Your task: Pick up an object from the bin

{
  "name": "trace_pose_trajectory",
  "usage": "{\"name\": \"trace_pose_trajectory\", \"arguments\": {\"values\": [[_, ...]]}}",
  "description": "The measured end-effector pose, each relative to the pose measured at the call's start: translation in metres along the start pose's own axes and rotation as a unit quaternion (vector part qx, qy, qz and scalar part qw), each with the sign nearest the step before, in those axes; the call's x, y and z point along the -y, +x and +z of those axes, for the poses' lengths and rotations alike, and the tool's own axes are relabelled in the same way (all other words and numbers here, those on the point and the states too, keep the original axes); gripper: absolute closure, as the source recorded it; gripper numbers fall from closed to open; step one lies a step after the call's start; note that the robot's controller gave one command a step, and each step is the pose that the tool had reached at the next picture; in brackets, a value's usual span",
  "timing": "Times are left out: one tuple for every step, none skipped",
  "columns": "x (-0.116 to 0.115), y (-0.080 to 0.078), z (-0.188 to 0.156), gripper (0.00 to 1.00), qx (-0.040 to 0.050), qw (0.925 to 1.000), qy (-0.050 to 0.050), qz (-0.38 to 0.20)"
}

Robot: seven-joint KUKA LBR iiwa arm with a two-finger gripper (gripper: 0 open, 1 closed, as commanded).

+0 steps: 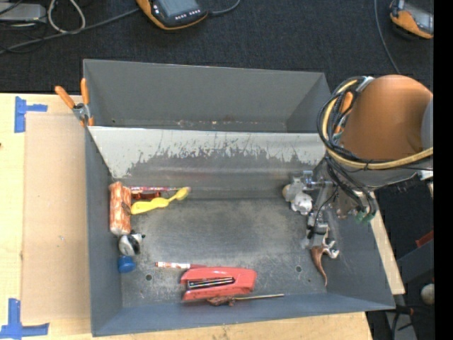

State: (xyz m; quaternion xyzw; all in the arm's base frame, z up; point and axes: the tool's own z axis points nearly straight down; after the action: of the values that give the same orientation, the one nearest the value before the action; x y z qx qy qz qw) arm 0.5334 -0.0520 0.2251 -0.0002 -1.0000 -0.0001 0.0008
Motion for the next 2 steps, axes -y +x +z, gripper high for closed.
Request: {"name": "trace_pose_trajectory", "arguments": {"values": [[-0.049, 0.001, 0.059, 0.0, 0.0018, 1.0, 0.0, -0.01], [-0.078, 0.014, 0.139, 0.0, 0.0026, 0.9999, 0.001, 0.015]]}}
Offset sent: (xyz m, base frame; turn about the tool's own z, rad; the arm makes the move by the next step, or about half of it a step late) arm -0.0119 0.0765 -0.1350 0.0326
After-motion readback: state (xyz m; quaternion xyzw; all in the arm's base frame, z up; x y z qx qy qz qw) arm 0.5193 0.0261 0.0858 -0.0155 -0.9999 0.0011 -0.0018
